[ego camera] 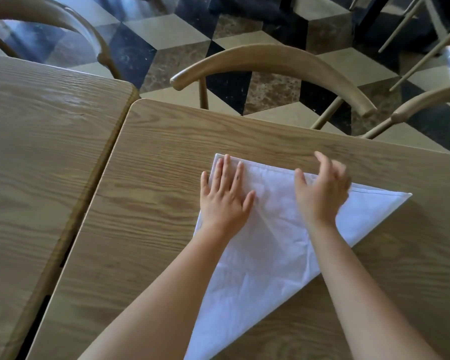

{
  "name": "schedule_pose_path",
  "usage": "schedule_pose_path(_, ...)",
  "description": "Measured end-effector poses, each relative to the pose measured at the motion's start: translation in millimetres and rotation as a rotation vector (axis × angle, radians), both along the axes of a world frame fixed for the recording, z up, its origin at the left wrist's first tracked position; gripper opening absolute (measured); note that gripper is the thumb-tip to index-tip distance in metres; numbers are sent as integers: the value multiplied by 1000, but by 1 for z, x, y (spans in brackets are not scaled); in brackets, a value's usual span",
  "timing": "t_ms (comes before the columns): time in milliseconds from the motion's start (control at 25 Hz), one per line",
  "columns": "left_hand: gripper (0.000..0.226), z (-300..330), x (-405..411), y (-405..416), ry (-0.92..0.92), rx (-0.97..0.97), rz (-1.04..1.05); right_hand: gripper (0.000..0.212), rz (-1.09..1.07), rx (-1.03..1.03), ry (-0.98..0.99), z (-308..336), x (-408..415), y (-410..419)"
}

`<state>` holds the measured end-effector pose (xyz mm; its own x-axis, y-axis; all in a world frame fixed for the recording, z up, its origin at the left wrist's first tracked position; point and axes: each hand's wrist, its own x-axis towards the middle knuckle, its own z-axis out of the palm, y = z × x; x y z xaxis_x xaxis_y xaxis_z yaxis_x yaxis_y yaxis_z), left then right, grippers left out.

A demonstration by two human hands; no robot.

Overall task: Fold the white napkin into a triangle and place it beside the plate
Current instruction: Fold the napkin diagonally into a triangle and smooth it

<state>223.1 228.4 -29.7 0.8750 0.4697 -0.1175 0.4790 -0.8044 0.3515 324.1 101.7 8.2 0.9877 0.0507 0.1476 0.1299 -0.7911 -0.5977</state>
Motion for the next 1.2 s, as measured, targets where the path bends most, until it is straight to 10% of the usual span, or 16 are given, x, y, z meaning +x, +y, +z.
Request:
schedule_pose_path(320, 72, 0, -1, -1, 10, 90, -13, 26, -548, 404, 449, -8, 19, -131)
schedule_pose_path(1200, 73, 0, 0, -44, 2, 168, -282, 19, -707, 924, 572, 21, -13, -202)
